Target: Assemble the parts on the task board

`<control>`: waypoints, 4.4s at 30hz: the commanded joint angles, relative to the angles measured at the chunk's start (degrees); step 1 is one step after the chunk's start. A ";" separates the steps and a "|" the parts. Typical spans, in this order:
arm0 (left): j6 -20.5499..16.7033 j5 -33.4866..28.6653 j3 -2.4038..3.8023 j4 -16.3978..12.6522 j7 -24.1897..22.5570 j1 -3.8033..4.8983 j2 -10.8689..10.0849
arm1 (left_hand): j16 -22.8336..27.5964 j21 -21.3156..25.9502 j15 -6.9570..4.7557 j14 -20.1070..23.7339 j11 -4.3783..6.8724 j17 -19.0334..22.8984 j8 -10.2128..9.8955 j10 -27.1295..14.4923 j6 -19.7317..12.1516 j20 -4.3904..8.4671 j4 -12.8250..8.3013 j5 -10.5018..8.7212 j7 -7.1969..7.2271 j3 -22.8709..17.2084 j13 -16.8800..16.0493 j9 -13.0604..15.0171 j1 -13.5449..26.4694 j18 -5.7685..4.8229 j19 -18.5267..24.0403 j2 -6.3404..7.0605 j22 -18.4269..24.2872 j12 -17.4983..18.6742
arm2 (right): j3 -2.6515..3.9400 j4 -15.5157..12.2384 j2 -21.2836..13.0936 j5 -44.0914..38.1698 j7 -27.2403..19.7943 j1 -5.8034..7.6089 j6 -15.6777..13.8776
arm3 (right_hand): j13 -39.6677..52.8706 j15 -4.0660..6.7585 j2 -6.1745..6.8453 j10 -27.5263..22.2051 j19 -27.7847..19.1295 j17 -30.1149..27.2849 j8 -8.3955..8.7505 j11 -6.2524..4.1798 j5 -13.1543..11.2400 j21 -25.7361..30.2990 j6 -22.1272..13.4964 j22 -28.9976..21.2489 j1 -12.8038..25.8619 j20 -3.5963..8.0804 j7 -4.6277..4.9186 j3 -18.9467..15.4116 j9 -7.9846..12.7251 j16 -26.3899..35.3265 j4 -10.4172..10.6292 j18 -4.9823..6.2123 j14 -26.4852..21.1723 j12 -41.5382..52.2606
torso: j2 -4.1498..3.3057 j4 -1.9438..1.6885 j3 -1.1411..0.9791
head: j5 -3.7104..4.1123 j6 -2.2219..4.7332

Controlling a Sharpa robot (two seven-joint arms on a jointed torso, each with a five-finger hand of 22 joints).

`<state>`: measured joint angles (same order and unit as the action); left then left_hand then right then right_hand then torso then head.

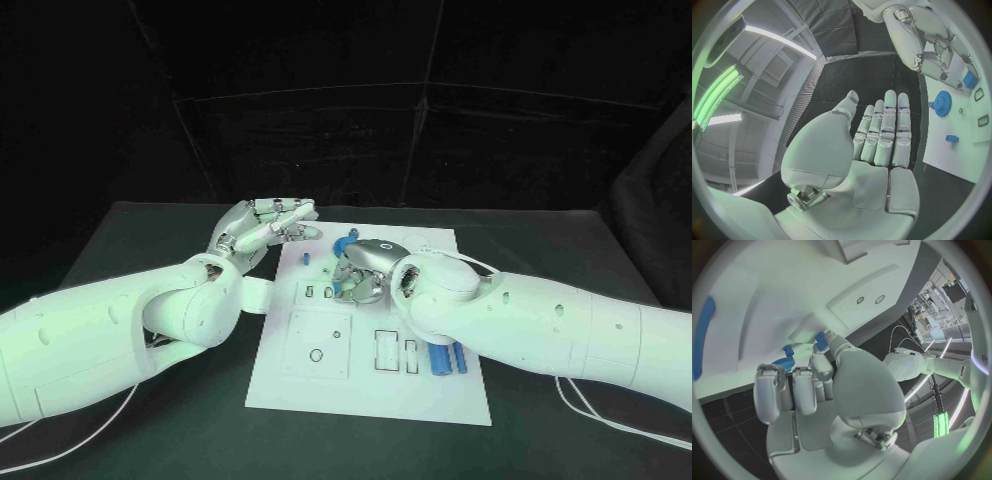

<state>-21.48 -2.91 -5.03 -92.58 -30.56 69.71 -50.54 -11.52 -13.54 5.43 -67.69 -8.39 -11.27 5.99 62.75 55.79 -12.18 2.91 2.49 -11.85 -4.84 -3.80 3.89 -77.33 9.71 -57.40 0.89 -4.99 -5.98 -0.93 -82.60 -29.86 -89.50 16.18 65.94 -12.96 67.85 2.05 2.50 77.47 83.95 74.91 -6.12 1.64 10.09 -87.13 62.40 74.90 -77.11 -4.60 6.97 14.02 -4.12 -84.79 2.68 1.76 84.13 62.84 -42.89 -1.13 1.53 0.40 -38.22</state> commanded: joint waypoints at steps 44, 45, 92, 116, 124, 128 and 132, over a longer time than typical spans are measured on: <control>-0.21 1.23 0.05 0.70 2.09 0.09 -0.05 | -4.14 -4.79 -2.92 -10.32 1.86 -3.73 -0.41 3.93 2.31 3.25 -1.09 0.37 1.50 0.16 -0.22 0.02 0.65 0.97 -9.38 -1.06 -1.99 0.25 | -0.28 -5.51 -3.07 -4.18 0.26 -0.42 -14.82 | -5.68 -1.71 5.35 -4.09 0.06 3.54 1.97 2.26 2.46 1.05 -8.89 7.19 4.41 -1.50 1.88 -16.09 0.30 0.86 9.88 0.19 3.51 -4.80 | 0.18 0.07 -0.04 | 0.31 0.22; -0.46 2.05 0.05 0.82 2.98 0.09 -0.11 | -5.28 -5.70 -3.53 -12.26 2.33 -4.62 -0.30 5.51 2.82 3.81 -1.00 0.42 1.79 0.25 -0.44 0.08 0.93 0.97 -10.76 -1.09 -2.41 -0.28 | -0.27 -6.28 -3.87 -3.57 -1.09 -0.42 -15.79 | -5.55 -1.72 5.29 -3.99 0.11 3.54 1.92 2.24 2.41 1.03 -8.82 7.25 4.14 -1.50 1.87 -16.41 0.28 0.86 10.19 0.18 3.51 -4.57 | 0.21 0.10 -0.05 | 0.27 0.22; 32.03 55.20 -3.32 20.97 65.53 9.36 20.30 | -78.48 -67.37 -10.19 -22.31 9.56 -78.73 23.24 11.47 2.44 10.84 13.40 0.21 8.92 21.47 -53.30 15.72 13.52 -6.75 -27.76 -5.39 -69.57 -58.02 | 0.20 -8.28 -22.40 38.35 -18.84 5.62 -8.75 | -11.71 -1.37 1.23 -7.04 -4.41 -3.70 1.82 1.94 6.86 4.81 -8.91 0.86 -0.77 -1.13 1.69 -17.62 0.22 6.04 8.55 1.68 1.86 -10.66 | 3.20 1.05 -0.99 | -1.93 -2.94; 37.40 57.29 -3.35 23.14 66.63 9.37 22.70 | -78.48 -67.92 -10.16 -22.31 9.59 -78.73 25.69 11.55 1.18 10.74 12.23 0.31 9.00 21.02 -54.21 17.99 11.04 -6.85 -27.74 -6.70 -70.47 -58.76 | 0.19 -7.37 -21.80 37.98 -18.18 5.61 -8.14 | -11.68 -1.36 1.22 -6.95 -4.47 -3.76 1.81 1.94 6.93 4.88 -8.90 0.76 -0.63 -1.12 1.69 -17.81 0.22 6.10 8.62 1.70 1.86 -10.56 | 3.27 1.05 -0.99 | -2.14 -3.71; 38.05 57.34 -3.50 23.71 66.69 9.35 23.42 | -78.48 -67.98 -10.19 -22.31 9.62 -78.73 26.59 11.58 0.54 10.75 11.37 0.32 9.03 20.30 -54.44 18.92 9.86 -6.84 -27.68 -7.19 -70.59 -58.93 | 0.19 -7.15 -21.51 37.93 -18.09 5.61 -7.87 | -11.71 -1.35 1.15 -6.92 -4.46 -3.82 1.79 1.93 7.04 4.89 -8.87 0.75 -0.64 -1.12 1.67 -17.86 0.21 6.15 8.63 1.71 1.86 -10.56 | 3.28 1.04 -1.03 | -2.19 -3.72; 38.23 57.65 -3.57 23.89 66.72 9.35 23.62 | -78.48 -68.00 -10.19 -22.31 9.63 -78.73 27.17 11.51 -0.01 10.75 10.59 0.34 9.03 19.20 -54.50 19.57 8.88 -6.84 -27.62 -7.79 -70.65 -58.94 | 0.19 -7.07 -21.48 37.93 -18.05 5.61 -7.76 | -11.71 -1.35 1.15 -6.92 -4.46 -3.82 1.79 1.93 7.04 4.89 -8.87 0.75 -0.64 -1.12 1.67 -17.86 0.21 6.15 8.63 1.71 1.86 -10.56 | 3.28 1.05 -1.05 | -2.21 -3.76; 38.49 57.86 -3.63 23.93 66.75 9.35 23.82 | -78.48 -68.01 -10.19 -22.31 9.63 -78.73 27.52 11.47 -0.40 10.75 10.05 0.35 9.02 18.30 -54.54 19.99 8.32 -6.84 -27.59 -8.06 -70.71 -58.94 | 0.19 -6.95 -21.41 37.93 -18.00 5.61 -7.69 | -11.71 -1.35 1.15 -6.92 -4.46 -3.82 1.79 1.93 7.04 4.89 -8.87 0.75 -0.64 -1.12 1.67 -17.86 0.21 6.15 8.63 1.71 1.86 -10.56 | 3.26 1.03 -1.05 | -2.23 -3.80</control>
<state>15.88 54.19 -8.67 -68.65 35.80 78.97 -26.83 -89.82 -81.21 -4.41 -84.06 1.23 -74.92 33.28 73.81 55.77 -1.55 12.88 2.88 -2.85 13.78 -58.31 23.86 -68.35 3.53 -83.83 -7.27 -74.94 -64.57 -0.77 -89.51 -51.33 -51.38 -1.79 71.43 -21.16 56.16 0.61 3.91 70.21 79.85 71.15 -4.43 3.58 16.79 -82.46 53.66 74.91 -78.11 -5.83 8.72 -3.44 -3.82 -78.98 11.29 2.66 83.93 52.50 -39.60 -0.08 0.49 -1.82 -41.99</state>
